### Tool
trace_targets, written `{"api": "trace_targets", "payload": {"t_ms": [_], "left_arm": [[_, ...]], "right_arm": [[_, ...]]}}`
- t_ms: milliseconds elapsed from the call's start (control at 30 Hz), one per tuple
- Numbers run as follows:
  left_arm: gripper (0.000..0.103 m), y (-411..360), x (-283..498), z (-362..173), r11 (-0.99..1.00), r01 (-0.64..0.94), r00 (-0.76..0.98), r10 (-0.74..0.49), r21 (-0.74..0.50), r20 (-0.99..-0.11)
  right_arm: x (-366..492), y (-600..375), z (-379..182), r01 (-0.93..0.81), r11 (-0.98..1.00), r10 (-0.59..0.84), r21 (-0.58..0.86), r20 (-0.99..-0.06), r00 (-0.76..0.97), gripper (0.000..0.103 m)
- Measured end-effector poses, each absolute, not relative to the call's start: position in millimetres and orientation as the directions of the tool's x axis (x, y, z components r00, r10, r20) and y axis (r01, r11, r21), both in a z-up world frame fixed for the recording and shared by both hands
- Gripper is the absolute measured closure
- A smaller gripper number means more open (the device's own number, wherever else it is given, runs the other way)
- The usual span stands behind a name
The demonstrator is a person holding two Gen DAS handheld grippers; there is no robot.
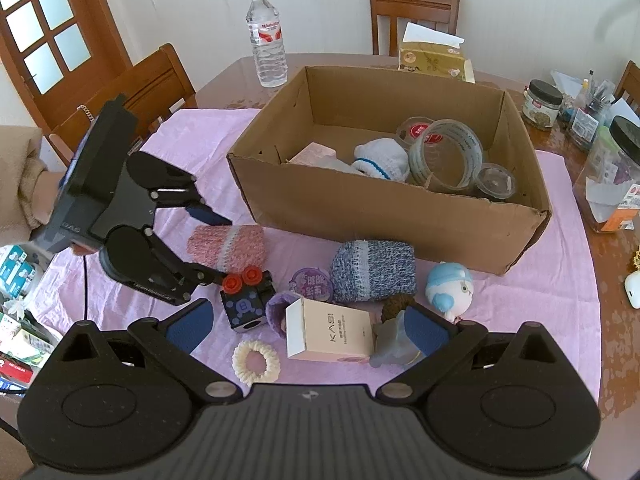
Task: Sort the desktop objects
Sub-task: 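Close the left tool on the pink knitted sock, then carry the pink knitted sock into the box and open the left tool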
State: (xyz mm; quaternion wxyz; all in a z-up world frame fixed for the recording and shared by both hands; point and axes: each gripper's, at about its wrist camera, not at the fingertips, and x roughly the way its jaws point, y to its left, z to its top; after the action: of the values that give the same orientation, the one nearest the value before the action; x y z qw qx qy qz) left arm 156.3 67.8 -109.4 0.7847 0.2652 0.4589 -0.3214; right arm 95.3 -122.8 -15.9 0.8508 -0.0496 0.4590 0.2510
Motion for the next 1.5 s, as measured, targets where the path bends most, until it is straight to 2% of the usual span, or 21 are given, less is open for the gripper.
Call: {"api": "trace_targets", "payload": {"t_ms": [500, 900, 1067, 1500], "left_arm": [[0.045, 58.9, 143.7, -65.6, 0.736, 0.661, 0.451, -0.235, 0.145, -0.861], [0.045, 39.2, 155.8, -15.7, 0.780, 0.621, 0.494, -0.308, 0.082, -0.813], [0.045, 26.0, 168.6, 2.5, 0.772, 0.626, 0.532, -0.322, 0.109, -0.783], [0.045, -16.1, 220.7, 6.5, 0.735, 0.664, 0.539, -0.344, 0.137, -0.769]], "right_arm": [[99.8, -130.8, -14.8, -0.495, 0.856, 0.401, 0.152, -0.799, 0.448, 0.000], [105.3, -141.6, -9.2, -0.486, 0.862, 0.397, 0.146, -0.790, 0.467, 0.000], [106.2, -145.7, -7.9, -0.484, 0.862, 0.401, 0.151, -0.787, 0.469, 0.000], [109.4, -156.8, -5.5, -0.476, 0.865, 0.404, 0.156, -0.779, 0.479, 0.000]]}}
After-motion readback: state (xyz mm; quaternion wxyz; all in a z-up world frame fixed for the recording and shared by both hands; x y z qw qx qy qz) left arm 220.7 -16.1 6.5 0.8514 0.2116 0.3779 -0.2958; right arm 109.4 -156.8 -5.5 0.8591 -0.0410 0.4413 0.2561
